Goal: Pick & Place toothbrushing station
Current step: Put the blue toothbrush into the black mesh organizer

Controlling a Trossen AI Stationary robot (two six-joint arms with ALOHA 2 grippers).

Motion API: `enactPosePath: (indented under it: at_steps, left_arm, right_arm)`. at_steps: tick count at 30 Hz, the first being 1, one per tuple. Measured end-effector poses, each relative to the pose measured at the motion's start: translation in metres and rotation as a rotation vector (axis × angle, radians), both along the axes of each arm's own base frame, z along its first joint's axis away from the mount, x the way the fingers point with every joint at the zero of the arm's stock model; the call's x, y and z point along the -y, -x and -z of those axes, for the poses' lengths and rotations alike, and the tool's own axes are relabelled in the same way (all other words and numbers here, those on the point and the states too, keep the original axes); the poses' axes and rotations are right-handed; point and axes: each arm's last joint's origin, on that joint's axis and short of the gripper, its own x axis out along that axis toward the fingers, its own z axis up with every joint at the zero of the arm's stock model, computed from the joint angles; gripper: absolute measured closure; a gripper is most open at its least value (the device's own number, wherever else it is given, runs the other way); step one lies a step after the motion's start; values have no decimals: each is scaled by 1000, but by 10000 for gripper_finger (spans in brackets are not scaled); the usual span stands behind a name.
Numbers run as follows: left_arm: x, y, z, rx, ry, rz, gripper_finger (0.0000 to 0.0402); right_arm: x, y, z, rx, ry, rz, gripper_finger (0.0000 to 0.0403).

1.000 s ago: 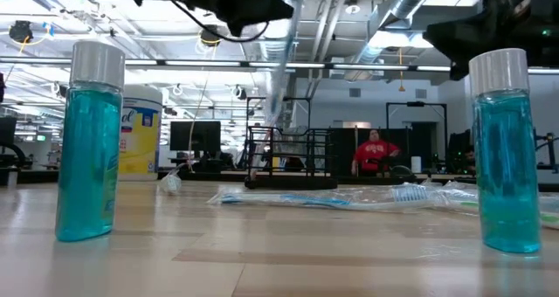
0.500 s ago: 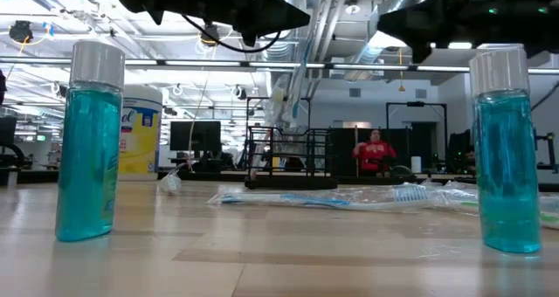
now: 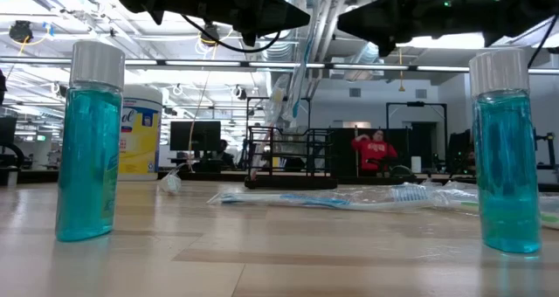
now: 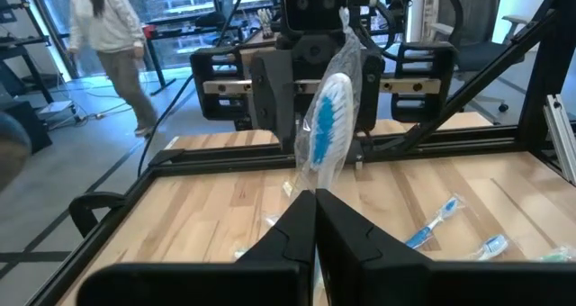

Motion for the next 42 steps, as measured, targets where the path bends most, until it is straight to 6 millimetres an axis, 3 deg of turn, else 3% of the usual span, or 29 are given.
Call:
enactPosePath:
  at_steps: [8,18,42]
  left_arm:
    - [0,0,0,4,0,-4,401]
    - [0,0,-2,19,0,-3,401]
    - [-1,0,-8,82,-19,-47,401]
  right_arm:
    - [0,-17,-4,3,32,-1,286]
    - [0,-19,-9,32,19,-1,237]
    - [0,-19,-14,81,42,-1,266]
